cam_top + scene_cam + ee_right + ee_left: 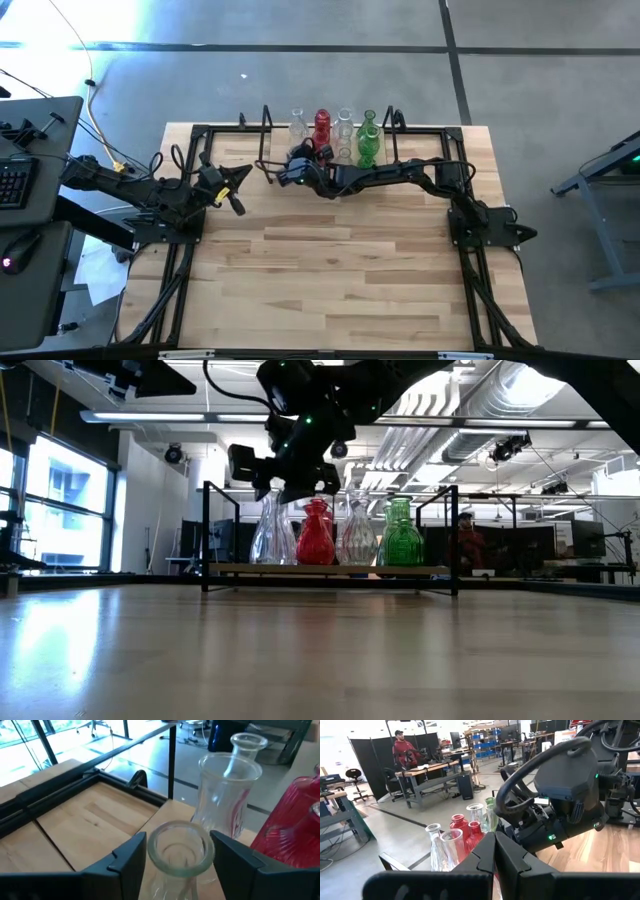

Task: Sort vases onto shelf
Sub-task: Put the transparent vase aligned with the other transparent vases on the shelf, then return to Home Position

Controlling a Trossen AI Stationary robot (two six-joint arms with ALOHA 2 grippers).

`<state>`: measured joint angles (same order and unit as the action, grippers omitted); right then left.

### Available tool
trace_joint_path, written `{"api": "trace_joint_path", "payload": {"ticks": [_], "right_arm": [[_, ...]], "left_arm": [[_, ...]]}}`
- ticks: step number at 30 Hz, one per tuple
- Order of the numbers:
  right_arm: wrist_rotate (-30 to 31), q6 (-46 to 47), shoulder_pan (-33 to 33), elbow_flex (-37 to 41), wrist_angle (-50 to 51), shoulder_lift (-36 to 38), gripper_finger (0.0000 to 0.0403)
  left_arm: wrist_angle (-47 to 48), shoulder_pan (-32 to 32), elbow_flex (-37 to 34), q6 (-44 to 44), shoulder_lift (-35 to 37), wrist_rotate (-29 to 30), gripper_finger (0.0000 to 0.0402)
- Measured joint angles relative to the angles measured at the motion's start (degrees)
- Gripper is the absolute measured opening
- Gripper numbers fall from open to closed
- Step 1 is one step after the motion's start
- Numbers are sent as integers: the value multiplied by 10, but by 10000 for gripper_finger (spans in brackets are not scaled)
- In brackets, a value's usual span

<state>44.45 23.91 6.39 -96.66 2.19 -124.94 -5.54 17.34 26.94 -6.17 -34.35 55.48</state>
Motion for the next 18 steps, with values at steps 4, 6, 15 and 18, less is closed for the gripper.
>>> {"api": "trace_joint_path", "payload": {"ticks": [4,6,15,18], "right_arm": [[14,-13,-4,0,-8,0,208],[24,-19,-5,0,-11,0,214],[26,-53,-8,0,-43,1,223],[28,-71,-8,0,-59,1,223]], "left_arm": [[2,0,0,0,0,0,0],[2,0,0,0,0,0,0],[2,0,0,0,0,0,0],[2,0,0,0,0,0,0]]}}
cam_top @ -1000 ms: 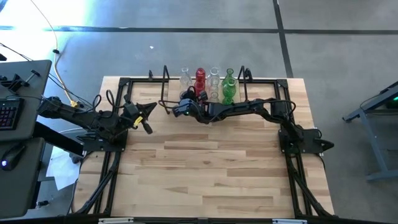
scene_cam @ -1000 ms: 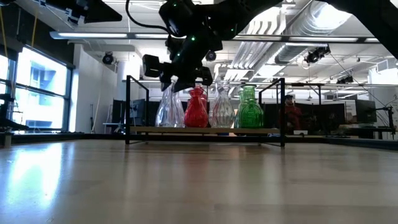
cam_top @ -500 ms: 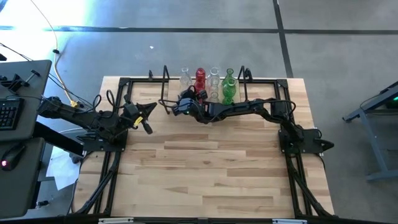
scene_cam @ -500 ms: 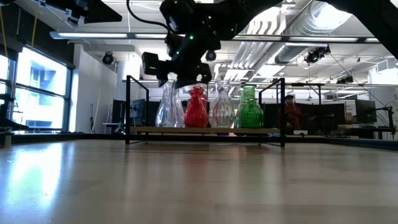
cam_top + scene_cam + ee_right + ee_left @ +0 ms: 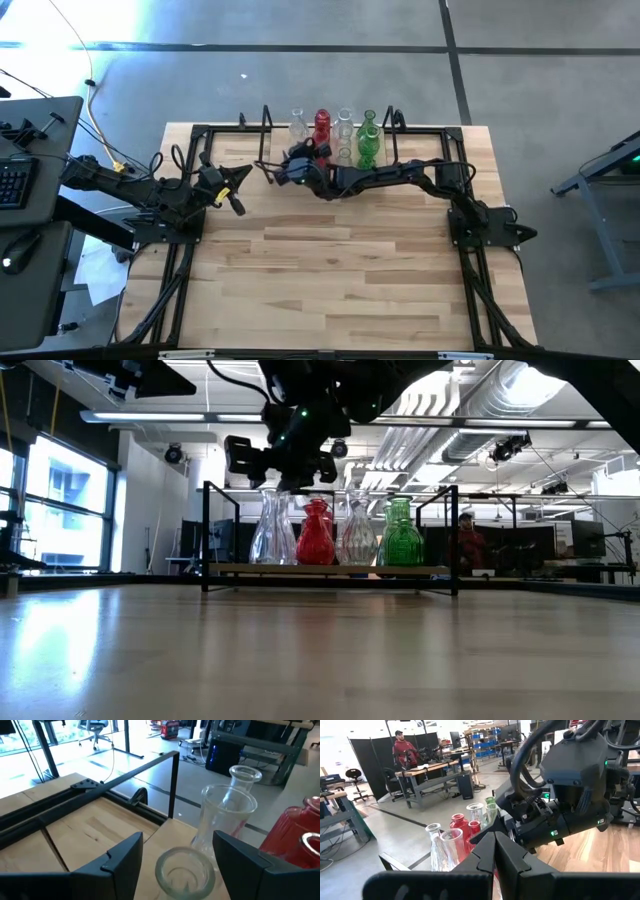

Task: Sort vases onto shelf
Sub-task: Return to Home Position

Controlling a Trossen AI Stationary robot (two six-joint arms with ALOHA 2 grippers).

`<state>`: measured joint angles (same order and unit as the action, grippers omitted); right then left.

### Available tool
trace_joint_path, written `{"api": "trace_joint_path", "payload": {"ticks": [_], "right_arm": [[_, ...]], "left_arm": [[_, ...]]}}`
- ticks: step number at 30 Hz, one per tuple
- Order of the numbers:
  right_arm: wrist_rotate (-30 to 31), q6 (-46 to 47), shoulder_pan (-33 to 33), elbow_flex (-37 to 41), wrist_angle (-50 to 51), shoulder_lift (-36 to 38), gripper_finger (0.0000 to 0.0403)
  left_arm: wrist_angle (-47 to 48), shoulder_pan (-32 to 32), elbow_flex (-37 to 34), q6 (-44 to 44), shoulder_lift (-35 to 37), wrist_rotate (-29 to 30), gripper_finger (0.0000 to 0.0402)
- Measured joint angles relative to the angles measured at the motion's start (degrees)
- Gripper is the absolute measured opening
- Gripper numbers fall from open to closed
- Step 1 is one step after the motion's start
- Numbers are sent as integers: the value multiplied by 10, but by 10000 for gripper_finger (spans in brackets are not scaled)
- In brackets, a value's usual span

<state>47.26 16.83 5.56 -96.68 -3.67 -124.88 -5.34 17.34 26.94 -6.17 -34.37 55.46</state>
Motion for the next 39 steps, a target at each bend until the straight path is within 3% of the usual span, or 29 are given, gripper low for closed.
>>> {"api": "trace_joint_path", "payload": {"ticks": [17,24,28,33,36,39], "right_arm": [[8,-66,-15,0,-18,43,223],[2,-134,-39,0,35,83,210],[-50,-153,-50,0,93,100,174],[-148,-168,-54,0,150,99,90],[-212,-192,-53,40,84,98,27],[-259,-214,-54,126,-45,106,10]], "left_arm": [[0,0,0,1,0,0,0],[14,0,0,14,0,-5,0],[17,0,0,15,0,-15,0],[22,0,0,15,0,-16,0],[30,0,0,15,0,-25,0],[36,0,0,17,0,-46,0]]}}
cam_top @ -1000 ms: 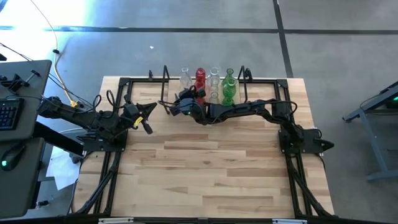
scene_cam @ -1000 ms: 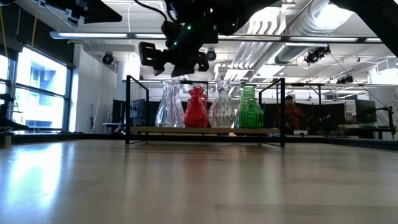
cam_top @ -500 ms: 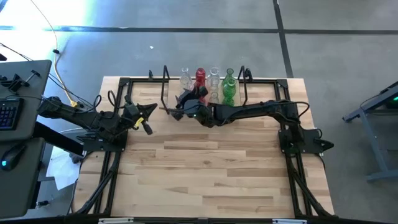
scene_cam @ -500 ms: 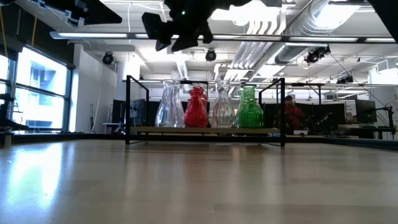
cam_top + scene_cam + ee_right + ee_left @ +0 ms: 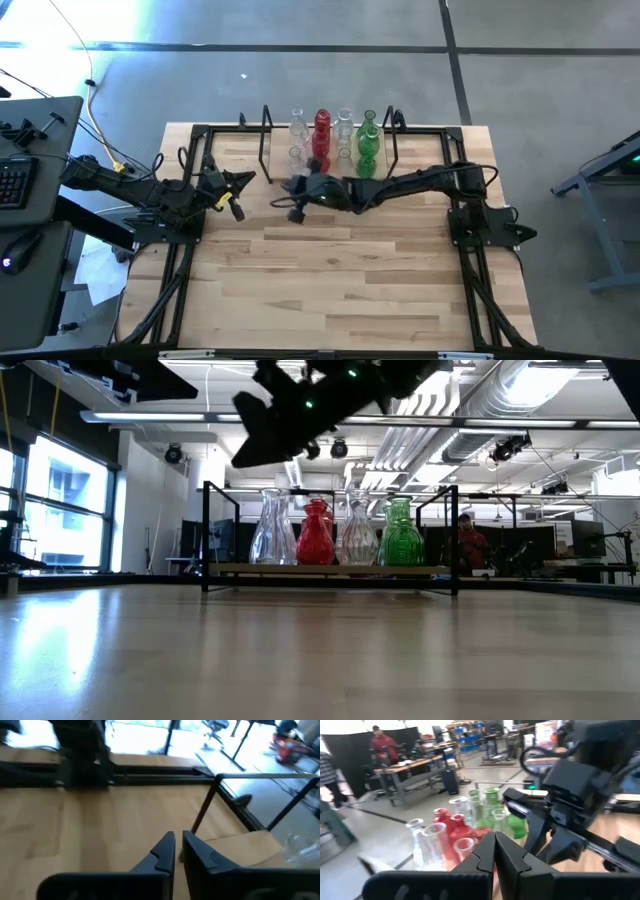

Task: Sort vases onto shelf
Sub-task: Return to Home Position

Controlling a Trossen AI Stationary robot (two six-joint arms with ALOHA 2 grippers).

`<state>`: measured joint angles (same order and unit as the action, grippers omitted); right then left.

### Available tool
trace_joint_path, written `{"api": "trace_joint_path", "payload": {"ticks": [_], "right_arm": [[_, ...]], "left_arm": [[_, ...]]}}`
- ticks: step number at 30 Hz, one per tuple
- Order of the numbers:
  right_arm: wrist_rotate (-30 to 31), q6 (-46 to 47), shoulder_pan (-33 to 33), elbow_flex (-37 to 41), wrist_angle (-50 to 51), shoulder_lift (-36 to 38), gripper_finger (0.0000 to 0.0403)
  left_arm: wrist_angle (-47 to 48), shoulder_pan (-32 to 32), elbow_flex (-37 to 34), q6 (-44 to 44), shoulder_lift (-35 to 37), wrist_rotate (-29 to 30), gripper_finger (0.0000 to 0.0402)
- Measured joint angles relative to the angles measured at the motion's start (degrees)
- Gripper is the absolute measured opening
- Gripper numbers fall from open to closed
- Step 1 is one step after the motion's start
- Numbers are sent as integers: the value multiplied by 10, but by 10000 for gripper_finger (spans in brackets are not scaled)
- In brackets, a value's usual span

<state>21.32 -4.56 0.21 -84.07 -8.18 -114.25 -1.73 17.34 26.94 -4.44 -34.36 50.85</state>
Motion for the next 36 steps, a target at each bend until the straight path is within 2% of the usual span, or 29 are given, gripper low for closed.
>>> {"api": "trace_joint_path", "payload": {"ticks": [3,5,9,15,18,22,25,30,36], "right_arm": [[-40,1,0,92,-100,27,18],[-54,5,-3,150,-130,52,12],[-58,-4,-10,245,-139,131,3],[-112,-2,-10,396,-143,302,1],[-113,0,-10,469,-155,394,0],[-116,-3,-10,557,-169,506,0],[-131,2,-10,611,-171,585,0],[-150,7,-10,683,-169,702,0],[-155,11,-10,760,-163,831,0]], "left_arm": [[5,0,0,4,2,-32,0],[7,0,0,4,3,-56,0],[4,-8,0,9,2,-118,0],[0,-34,0,13,-16,-239,0],[-60,-55,-27,12,-34,-297,0],[-162,-95,-82,3,-58,-415,0],[-190,-126,-99,-1,-66,-484,0],[-184,-169,-102,1,-55,-534,0],[-135,-198,-102,-1,-24,-563,0]]}}
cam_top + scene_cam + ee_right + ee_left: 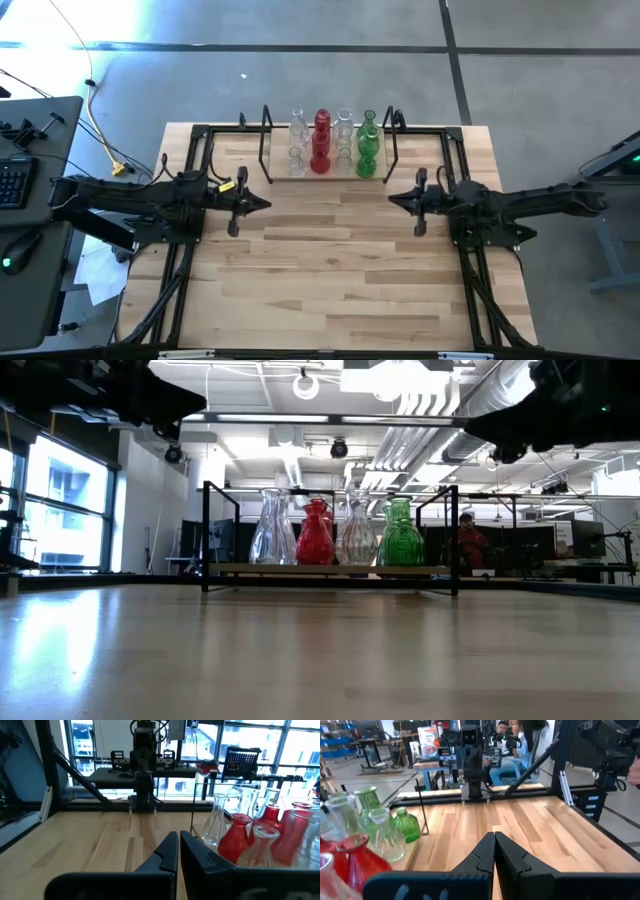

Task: Sort vases onto shelf
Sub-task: Return to Home Position

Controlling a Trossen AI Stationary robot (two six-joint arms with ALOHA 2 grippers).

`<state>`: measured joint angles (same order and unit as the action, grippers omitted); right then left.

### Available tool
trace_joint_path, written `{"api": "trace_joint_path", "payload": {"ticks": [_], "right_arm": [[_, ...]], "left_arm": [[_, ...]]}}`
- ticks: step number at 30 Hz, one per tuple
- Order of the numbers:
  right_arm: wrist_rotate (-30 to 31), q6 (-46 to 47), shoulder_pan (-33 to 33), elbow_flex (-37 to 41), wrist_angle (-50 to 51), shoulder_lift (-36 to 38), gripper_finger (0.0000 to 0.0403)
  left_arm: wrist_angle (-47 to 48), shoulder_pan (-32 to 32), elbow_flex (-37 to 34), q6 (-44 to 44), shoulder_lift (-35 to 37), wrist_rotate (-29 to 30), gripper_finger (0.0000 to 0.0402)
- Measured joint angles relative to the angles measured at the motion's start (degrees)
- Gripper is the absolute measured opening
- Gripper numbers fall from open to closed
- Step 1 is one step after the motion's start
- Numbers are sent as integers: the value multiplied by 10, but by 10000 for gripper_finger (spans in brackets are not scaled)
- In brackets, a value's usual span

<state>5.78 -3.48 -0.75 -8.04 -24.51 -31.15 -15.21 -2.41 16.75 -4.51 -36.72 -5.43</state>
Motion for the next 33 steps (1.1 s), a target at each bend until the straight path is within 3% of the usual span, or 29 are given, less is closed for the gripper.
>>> {"api": "trace_joint_path", "payload": {"ticks": [9,15,19,26,29,33], "right_arm": [[17,4,0,39,135,189,0],[25,-13,0,45,216,307,0],[21,-10,8,50,230,306,0],[-2,15,50,75,218,308,0],[-24,20,71,75,221,311,0],[-38,16,95,75,221,310,0]], "left_arm": [[-3,-21,-63,22,73,0,0],[8,-37,-107,30,158,0,0],[50,-44,-121,34,229,-29,0],[191,-64,-123,41,367,-24,0],[212,-75,-125,43,365,-22,0],[134,-85,-161,58,362,7,0]]}}
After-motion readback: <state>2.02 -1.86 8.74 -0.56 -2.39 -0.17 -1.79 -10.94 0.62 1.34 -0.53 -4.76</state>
